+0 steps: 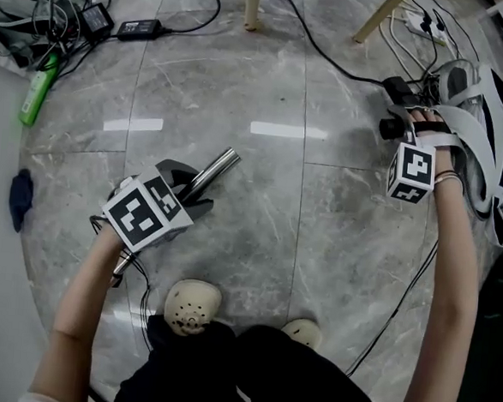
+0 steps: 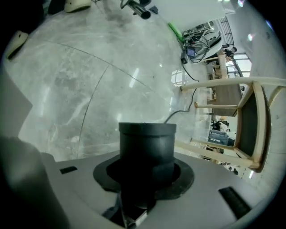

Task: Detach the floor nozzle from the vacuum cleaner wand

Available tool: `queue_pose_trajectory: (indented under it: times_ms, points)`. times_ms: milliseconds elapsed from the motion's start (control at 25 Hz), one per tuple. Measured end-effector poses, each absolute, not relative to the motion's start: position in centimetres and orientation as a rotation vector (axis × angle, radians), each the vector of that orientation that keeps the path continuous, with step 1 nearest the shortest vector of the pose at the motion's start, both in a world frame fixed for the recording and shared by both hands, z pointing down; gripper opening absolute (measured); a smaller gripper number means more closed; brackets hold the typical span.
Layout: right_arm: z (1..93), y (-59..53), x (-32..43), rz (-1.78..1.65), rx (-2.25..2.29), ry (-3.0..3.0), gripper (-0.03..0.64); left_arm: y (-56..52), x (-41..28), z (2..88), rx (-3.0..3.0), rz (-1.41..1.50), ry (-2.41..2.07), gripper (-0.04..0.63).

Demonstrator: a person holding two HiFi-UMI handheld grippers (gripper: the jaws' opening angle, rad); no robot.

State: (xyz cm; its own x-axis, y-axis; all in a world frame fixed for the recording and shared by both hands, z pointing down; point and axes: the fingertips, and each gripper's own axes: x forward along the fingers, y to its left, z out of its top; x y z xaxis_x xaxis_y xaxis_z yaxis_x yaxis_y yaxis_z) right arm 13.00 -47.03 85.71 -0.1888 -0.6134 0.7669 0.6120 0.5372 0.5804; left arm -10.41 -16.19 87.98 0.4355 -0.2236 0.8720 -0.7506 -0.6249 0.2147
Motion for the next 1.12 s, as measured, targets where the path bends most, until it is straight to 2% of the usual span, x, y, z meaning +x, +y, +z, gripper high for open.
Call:
queue_pose_trajectory:
  times_ms: [80,240,560,640,800,1040,1120]
  points:
    - [87.4,-44.4,12.0,-1.124,-0.026,-1.423,0.15,-18.4,-10.1,87.6,2.119,1.11,-0.835,0.196]
    - [90.1,-40.1,9.9,-1.131,-0.013,-1.481,0.15,-20.7,-10.0,89.8,2.063,1.216,-0.844,0.202]
    - [92.6,-37.8,9.6,-1.149,-0.077,-1.474,0.163,-21.7,-8.0,93.8,2.008,1.358,-0.891,0.209]
    - [92.7,-37.7,9.7,-1.148,-0.067,-1.478,0.18,-21.9,-8.4,93.4,2.011,1.426,-0.958,0.209]
    - [92.0,-36.4,9.7,-1.105,-0.092,-1.508,0.262,-21.7,-9.1,92.3,2.014,1.609,-1.025,0.212]
    - [88.5,-32.3,10.2,-1.08,-0.133,-1.587,0.265,-21.8,-9.2,88.1,2.089,1.769,-1.004,0.209]
    - [86.2,-30.5,10.4,-0.956,-0.067,-1.742,0.264,-22.2,-8.8,85.8,2.161,1.67,-1.054,0.204]
